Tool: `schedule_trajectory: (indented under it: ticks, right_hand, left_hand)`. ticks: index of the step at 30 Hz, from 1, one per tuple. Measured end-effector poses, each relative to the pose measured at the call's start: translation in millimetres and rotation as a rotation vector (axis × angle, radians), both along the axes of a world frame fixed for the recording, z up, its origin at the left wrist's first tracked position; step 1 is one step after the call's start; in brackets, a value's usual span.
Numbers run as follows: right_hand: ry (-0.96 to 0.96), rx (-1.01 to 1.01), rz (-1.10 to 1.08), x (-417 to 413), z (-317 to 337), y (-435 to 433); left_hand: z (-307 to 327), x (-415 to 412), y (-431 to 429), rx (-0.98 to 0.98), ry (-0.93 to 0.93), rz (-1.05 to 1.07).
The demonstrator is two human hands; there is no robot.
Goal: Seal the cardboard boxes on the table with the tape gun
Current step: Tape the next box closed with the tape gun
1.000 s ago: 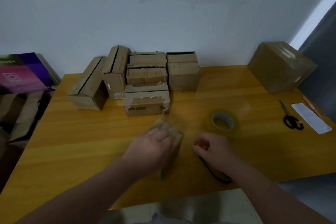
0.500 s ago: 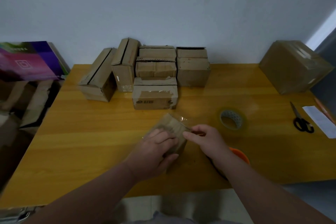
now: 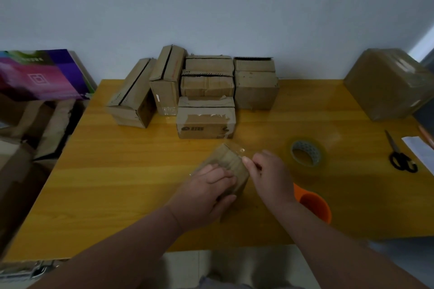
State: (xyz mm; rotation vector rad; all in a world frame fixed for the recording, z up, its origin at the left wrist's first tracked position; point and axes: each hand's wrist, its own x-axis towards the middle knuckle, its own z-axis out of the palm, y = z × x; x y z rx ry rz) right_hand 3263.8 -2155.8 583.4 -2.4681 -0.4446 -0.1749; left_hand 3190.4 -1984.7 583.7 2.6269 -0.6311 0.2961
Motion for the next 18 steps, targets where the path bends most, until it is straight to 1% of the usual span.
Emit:
schedule_trajectory:
  ticks: [2,4,5,7,9,10,11,13,15,17,18]
  right_hand:
    - [-0.012,-0.076,-0.023,0,-2,-1]
    - [-0.045,-0.101,-0.062,1,0,-5]
    - [-0.093,-0.093,-0.079,2,2,-7]
    - [-0.273,-0.138,-0.051,4,9,-11]
    - [-0.427,-0.277,0.054,5,14,-10]
    - [-0.454,-0.346,0.119,5,17,-8]
    - [-0.460,-0.396,0.174,6,19,-5]
    - [-0.413,-0.475,0.258,6,20,0]
    - [-0.364,-0.539,0.295,5,21,3]
    - [-0.339,-0.563,0.297,6,22,3]
    - [-0.324,-0.562,0.292,7,23,3]
  left_hand:
    - [0,1,0,-0.018,-0.007,0.000]
    - [2,4,1,-0.033,-0.007,0.004]
    - [2,5,1,-0.035,-0.001,0.001]
    - [3,7,3,-0.030,0.016,-0.017]
    - [2,9,5,-0.024,0.013,-0.036]
    - [2,10,6,-0.028,-0.014,-0.039]
    - [1,11,7,-0.036,-0.053,-0.037]
    - [2,12,7,-0.064,-0.135,-0.013]
    - [3,12,8,-0.089,-0.171,0.070]
    - [6,13,10,-0.124,-0.133,0.218]
    - [7,15,10,-0.152,-0.085,0.303]
